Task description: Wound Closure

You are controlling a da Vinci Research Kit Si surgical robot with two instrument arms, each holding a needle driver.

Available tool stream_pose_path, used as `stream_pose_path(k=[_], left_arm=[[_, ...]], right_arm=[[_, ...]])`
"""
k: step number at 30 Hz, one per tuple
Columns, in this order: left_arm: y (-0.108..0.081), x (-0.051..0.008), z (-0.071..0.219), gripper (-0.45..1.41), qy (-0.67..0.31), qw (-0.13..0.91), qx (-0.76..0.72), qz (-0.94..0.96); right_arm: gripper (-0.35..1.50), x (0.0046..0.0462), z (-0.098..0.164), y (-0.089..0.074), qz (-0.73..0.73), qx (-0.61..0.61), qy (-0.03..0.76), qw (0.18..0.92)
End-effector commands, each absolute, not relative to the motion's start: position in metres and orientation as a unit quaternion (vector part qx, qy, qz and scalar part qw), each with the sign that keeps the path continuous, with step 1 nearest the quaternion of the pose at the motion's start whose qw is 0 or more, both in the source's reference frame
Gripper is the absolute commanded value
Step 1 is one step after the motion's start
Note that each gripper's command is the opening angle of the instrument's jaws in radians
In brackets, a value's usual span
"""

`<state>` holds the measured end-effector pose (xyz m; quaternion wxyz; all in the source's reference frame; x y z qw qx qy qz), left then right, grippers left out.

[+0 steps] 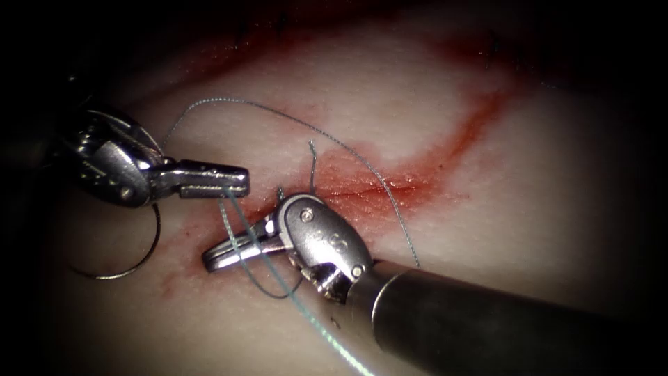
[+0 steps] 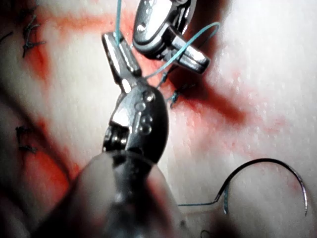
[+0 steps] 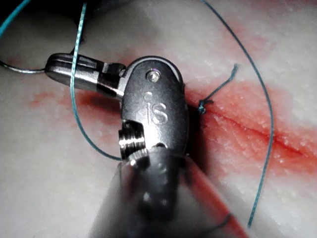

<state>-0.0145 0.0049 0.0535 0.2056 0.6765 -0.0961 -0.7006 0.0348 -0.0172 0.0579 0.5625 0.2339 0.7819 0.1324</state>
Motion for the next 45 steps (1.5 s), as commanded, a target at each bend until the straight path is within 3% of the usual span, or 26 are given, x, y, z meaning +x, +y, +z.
stream_pose_path(k=[1, 9, 32, 33, 37, 40, 42, 43, 44, 45], left_arm=[[0.0048, -0.0146, 0.0546, -0.45, -0.093, 0.205, 0.675, -0.702], [0.0043, -0.0125, 0.0571, -0.45, -0.079, 0.195, 0.673, -0.709], [0.0020, -0.0132, 0.0620, -0.45, -0.065, 0.166, 0.665, -0.725], [0.0018, -0.0136, 0.0622, -0.45, -0.063, 0.166, 0.665, -0.725], [0.0010, -0.0159, 0.0633, -0.45, -0.053, 0.172, 0.661, -0.729], [0.0006, -0.0174, 0.0637, -0.45, -0.050, 0.174, 0.662, -0.727], [0.0001, -0.0194, 0.0639, -0.45, -0.046, 0.176, 0.666, -0.724], [0.0001, -0.0199, 0.0638, -0.45, -0.046, 0.176, 0.666, -0.723], [0.0001, -0.0199, 0.0638, -0.45, -0.046, 0.176, 0.666, -0.723], [0.0002, -0.0208, 0.0636, -0.45, -0.045, 0.175, 0.668, -0.722]], right_arm=[[-0.35, 0.0355, 0.0580, -0.0172, 0.157, 0.224, 0.785, 0.556], [-0.35, 0.0344, 0.0568, -0.0169, 0.283, 0.192, 0.783, 0.520], [-0.35, 0.0313, 0.0550, -0.0148, 0.329, 0.197, 0.773, 0.505], [-0.32, 0.0311, 0.0549, -0.0146, 0.329, 0.195, 0.774, 0.505], [0.12, 0.0309, 0.0550, -0.0138, 0.323, 0.192, 0.775, 0.508], [0.26, 0.0309, 0.0553, -0.0134, 0.317, 0.190, 0.776, 0.510], [0.49, 0.0306, 0.0559, -0.0125, 0.310, 0.182, 0.779, 0.514], [0.73, 0.0305, 0.0561, -0.0122, 0.308, 0.180, 0.780, 0.515], [0.73, 0.0305, 0.0561, -0.0122, 0.308, 0.180, 0.780, 0.515], [1.01, 0.0304, 0.0565, -0.0121, 0.308, 0.186, 0.778, 0.516]])
